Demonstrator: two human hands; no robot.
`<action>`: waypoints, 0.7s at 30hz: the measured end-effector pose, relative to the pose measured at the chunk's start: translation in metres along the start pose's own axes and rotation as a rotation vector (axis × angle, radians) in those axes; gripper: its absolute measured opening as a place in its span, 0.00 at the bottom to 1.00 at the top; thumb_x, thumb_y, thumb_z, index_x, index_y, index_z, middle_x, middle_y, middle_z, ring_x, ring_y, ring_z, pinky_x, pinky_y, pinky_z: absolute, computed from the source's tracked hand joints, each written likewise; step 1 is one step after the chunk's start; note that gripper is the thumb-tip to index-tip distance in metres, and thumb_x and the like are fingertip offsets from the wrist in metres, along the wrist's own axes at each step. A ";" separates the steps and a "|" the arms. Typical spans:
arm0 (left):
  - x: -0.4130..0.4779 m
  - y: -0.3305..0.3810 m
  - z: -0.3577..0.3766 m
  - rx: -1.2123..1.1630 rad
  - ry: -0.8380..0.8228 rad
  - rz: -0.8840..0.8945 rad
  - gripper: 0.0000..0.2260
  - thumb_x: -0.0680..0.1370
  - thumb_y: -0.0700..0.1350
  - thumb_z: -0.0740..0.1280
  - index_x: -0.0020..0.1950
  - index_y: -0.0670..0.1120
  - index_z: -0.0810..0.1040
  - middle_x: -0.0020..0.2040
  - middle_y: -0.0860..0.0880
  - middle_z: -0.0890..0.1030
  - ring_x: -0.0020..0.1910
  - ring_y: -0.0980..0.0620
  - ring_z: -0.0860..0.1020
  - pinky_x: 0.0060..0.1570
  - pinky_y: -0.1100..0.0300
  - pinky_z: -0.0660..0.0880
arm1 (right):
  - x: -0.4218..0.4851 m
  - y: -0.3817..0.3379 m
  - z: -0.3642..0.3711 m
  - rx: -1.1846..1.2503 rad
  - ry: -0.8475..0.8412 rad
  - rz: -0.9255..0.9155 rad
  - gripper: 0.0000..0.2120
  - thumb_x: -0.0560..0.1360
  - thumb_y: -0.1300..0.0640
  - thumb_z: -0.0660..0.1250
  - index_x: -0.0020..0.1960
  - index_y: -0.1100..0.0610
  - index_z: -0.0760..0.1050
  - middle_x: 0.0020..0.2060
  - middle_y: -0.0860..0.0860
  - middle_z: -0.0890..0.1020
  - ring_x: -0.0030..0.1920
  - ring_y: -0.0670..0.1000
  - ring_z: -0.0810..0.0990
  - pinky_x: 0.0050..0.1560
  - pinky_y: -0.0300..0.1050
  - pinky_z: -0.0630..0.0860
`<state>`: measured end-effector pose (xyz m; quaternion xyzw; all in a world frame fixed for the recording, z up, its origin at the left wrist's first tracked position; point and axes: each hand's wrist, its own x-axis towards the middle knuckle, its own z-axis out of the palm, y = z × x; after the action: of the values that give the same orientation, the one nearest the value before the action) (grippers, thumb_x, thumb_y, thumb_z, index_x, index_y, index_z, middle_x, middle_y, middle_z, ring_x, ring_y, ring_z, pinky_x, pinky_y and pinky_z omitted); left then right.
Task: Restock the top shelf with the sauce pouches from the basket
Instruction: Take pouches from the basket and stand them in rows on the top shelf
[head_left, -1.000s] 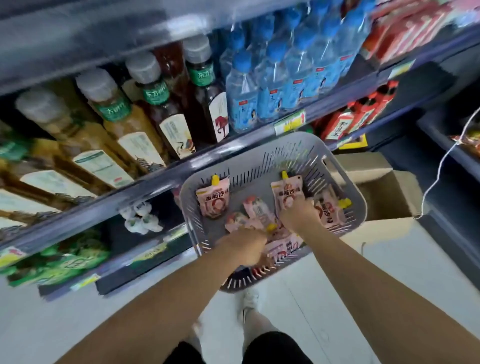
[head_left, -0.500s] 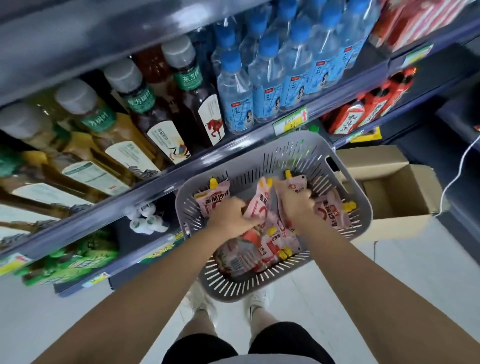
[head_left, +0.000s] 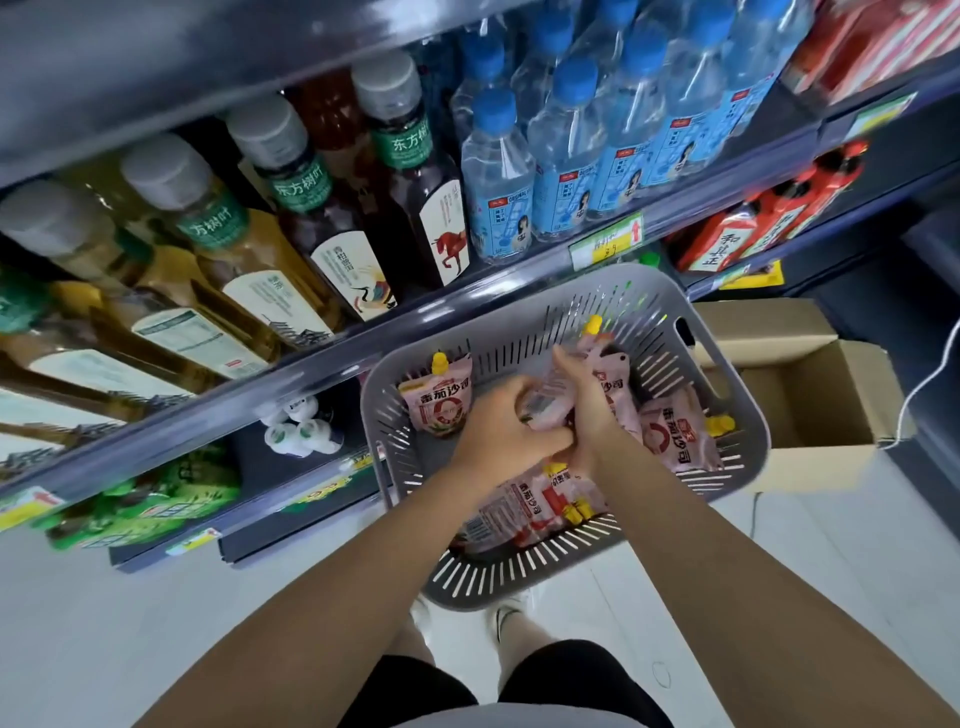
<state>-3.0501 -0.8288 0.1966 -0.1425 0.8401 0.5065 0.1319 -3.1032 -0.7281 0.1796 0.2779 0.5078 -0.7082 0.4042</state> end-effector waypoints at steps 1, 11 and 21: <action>0.003 0.001 -0.001 -0.175 -0.027 -0.069 0.19 0.69 0.44 0.73 0.60 0.47 0.76 0.48 0.56 0.79 0.48 0.56 0.79 0.45 0.68 0.74 | 0.000 -0.001 -0.001 -0.022 0.005 0.008 0.31 0.69 0.34 0.67 0.56 0.60 0.78 0.49 0.58 0.83 0.51 0.57 0.81 0.58 0.53 0.75; 0.015 -0.043 0.008 0.302 -0.099 -0.074 0.18 0.72 0.49 0.71 0.60 0.47 0.73 0.53 0.51 0.76 0.52 0.51 0.77 0.50 0.56 0.75 | 0.004 -0.023 -0.022 -0.590 0.625 -0.018 0.46 0.62 0.44 0.77 0.68 0.61 0.55 0.62 0.61 0.70 0.59 0.63 0.73 0.60 0.59 0.73; -0.011 -0.095 0.052 0.975 -0.301 -0.194 0.55 0.64 0.61 0.75 0.75 0.41 0.42 0.71 0.42 0.58 0.69 0.40 0.63 0.61 0.40 0.71 | 0.001 -0.030 -0.042 -0.794 0.628 0.009 0.50 0.66 0.41 0.74 0.75 0.63 0.52 0.69 0.61 0.63 0.68 0.61 0.65 0.63 0.55 0.68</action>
<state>-3.0006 -0.8244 0.0996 -0.0674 0.9331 0.0567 0.3486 -3.1299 -0.6840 0.1801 0.3043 0.8338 -0.3411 0.3095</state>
